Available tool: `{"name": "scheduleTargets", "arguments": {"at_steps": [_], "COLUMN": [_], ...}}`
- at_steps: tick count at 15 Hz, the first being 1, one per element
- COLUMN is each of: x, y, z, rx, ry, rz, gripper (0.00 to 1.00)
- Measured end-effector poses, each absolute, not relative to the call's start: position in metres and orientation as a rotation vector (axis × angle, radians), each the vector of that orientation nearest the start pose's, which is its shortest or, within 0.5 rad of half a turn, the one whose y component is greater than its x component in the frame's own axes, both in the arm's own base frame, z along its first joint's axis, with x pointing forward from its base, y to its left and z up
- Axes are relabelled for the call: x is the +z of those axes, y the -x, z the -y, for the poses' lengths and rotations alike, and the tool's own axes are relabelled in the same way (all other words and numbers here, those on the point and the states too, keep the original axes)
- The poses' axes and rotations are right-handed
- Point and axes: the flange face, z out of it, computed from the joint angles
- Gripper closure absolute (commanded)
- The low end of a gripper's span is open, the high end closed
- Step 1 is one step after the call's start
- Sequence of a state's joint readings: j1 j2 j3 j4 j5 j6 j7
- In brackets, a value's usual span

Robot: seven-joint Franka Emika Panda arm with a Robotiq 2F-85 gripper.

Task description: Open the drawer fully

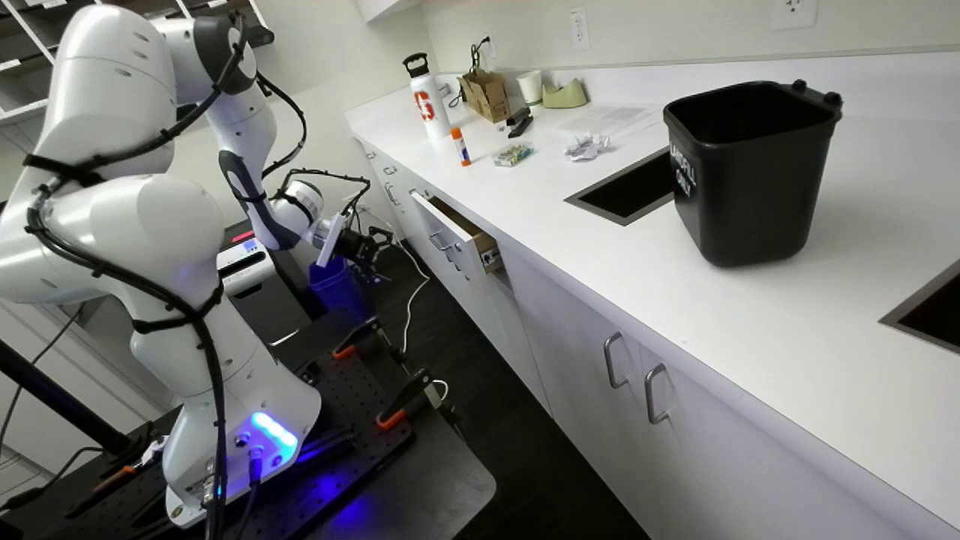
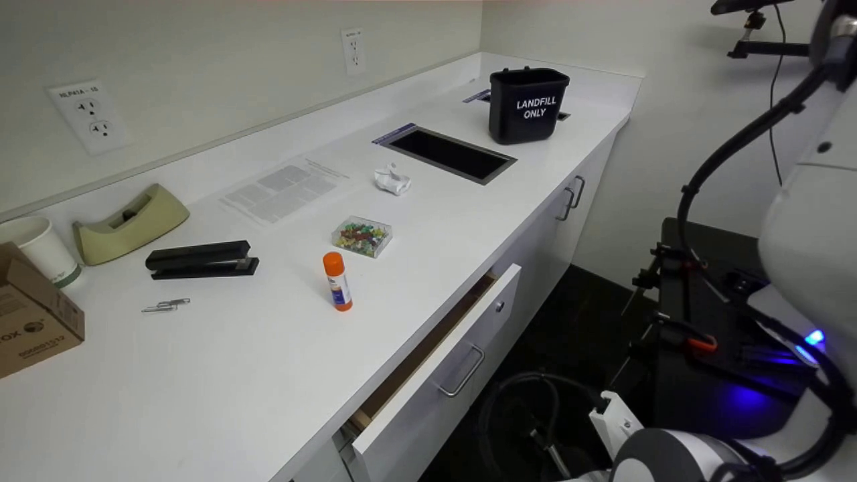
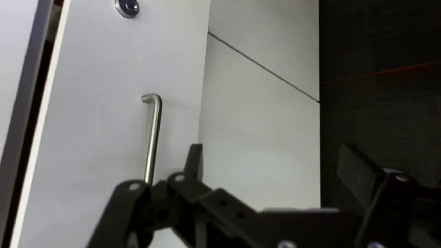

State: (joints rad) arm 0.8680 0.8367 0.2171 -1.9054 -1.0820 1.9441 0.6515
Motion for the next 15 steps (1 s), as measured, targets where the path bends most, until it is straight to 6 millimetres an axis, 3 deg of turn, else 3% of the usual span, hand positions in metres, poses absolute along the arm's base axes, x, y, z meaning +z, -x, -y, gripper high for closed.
{"name": "scheduleTargets", "arguments": {"at_steps": [4,7,11,15], "x": [0.017,0.023,0.029,0.028], "y": [-0.318,-0.331,-0.327,-0.328], "z": [-0.437,-0.439,-0.449,-0.443], "rx": [0.228,0.353,0.407,0.395], "ry": [-1.888,-1.848,-1.822,-1.774], "rz": [-1.111,-1.000,-0.969,-0.930], "gripper": [0.00,0.00,0.00,0.00]}}
